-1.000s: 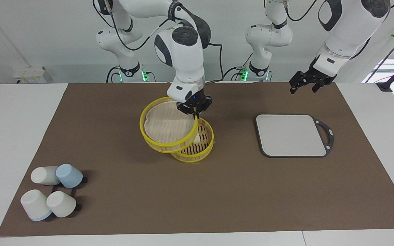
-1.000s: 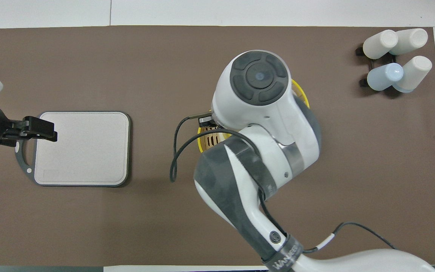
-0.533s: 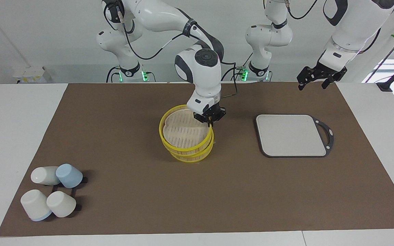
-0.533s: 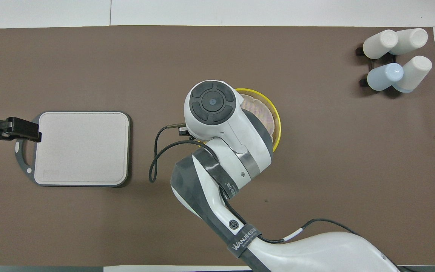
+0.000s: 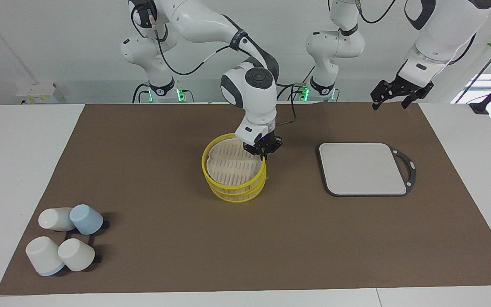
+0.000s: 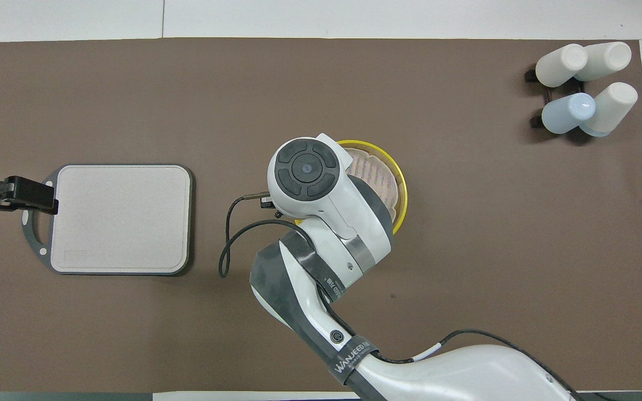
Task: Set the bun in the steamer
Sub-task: 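Lower the lid onto the steamer with the right gripper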
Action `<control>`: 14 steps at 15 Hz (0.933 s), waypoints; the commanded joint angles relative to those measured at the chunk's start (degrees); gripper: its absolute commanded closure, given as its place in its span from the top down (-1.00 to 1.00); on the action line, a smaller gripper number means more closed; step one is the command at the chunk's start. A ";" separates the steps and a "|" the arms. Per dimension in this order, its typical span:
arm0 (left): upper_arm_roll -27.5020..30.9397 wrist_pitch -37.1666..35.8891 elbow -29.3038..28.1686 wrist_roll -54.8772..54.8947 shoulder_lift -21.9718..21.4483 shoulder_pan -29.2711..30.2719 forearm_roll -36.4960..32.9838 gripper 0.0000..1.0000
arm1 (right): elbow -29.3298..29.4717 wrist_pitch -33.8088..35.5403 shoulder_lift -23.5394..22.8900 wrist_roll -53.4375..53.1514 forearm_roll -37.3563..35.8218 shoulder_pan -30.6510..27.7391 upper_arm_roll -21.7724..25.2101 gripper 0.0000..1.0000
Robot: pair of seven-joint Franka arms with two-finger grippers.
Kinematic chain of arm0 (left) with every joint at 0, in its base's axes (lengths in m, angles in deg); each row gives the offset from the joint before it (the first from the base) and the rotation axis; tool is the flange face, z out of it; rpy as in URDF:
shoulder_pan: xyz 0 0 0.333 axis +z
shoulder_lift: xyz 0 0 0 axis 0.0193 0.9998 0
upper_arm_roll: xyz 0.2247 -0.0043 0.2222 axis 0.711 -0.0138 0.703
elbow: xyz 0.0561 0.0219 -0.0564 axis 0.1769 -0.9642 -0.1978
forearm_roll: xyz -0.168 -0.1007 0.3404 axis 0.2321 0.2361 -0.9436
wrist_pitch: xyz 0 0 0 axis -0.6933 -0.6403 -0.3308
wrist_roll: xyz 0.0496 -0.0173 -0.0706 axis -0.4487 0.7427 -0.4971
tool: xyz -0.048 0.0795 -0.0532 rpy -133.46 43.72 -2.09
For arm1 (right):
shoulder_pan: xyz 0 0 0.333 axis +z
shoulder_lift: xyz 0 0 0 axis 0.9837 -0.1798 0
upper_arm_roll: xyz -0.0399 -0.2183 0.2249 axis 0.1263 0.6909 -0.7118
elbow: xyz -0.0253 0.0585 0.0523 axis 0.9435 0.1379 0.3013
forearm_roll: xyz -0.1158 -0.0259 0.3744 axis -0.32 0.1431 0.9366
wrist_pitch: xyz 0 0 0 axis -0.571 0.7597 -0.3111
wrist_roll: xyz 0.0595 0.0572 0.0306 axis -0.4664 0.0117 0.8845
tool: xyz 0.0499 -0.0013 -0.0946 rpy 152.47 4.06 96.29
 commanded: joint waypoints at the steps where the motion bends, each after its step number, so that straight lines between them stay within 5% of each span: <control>1: -0.33 -1.89 2.23 1.04 2.17 0.63 -0.82 1.00 | -3.10 -3.24 1.81 -2.78 0.23 1.25 0.06 -1.00; 9: -0.51 -1.54 4.25 1.66 2.44 2.65 1.64 1.00 | -7.06 -8.52 2.51 -3.58 0.31 1.78 0.06 -0.89; 11: -0.42 -1.10 5.22 3.14 2.35 2.66 1.90 1.00 | -6.80 -8.61 2.51 -3.49 0.31 1.69 0.06 0.27; 12: -0.42 -0.49 5.13 4.03 2.17 2.74 1.99 1.00 | -6.10 -8.52 2.42 -3.49 0.23 1.69 0.06 0.52; 13: -0.33 -0.05 4.79 4.12 2.00 2.83 2.08 1.00 | -5.22 -8.00 2.42 -3.40 -0.12 1.78 0.15 1.00; 14: -0.33 0.04 4.61 4.12 1.91 2.92 2.00 1.00 | -3.82 -6.87 2.42 -3.49 -0.30 1.70 0.32 1.00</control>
